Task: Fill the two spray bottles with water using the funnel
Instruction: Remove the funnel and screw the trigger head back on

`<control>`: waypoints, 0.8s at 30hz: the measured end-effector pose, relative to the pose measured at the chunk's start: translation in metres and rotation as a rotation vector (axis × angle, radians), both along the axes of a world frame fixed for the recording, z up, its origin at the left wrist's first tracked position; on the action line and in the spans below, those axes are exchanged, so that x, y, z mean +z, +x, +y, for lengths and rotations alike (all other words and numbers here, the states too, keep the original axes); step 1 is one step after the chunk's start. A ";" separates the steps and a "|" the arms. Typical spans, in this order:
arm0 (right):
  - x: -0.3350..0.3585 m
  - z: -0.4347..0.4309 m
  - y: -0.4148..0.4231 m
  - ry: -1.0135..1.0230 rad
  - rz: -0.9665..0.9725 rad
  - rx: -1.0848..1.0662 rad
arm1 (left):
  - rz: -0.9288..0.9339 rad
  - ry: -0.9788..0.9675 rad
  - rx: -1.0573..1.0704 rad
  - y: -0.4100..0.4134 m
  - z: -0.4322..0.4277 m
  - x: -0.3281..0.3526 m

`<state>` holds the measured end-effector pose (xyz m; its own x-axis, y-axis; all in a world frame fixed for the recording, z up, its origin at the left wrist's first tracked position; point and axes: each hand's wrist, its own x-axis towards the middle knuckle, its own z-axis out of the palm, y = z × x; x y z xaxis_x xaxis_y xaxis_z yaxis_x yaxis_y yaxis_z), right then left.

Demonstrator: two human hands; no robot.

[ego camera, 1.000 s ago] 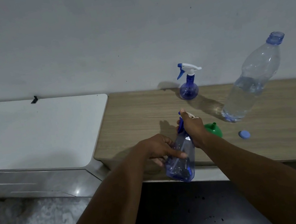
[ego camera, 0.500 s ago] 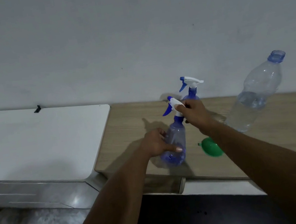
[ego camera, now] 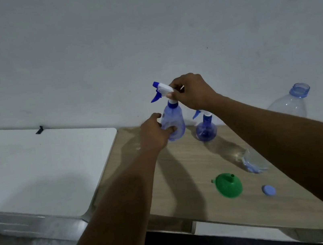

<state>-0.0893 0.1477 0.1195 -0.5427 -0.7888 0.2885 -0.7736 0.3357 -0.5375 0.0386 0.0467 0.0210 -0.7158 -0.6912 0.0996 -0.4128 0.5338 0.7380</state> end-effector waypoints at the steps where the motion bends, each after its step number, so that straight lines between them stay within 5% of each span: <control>1: 0.002 -0.005 -0.006 -0.002 0.005 0.004 | 0.010 -0.004 0.028 -0.006 -0.003 0.000; 24: -0.087 -0.073 -0.069 0.154 -0.032 -0.148 | -0.044 0.326 -0.047 -0.081 -0.060 -0.055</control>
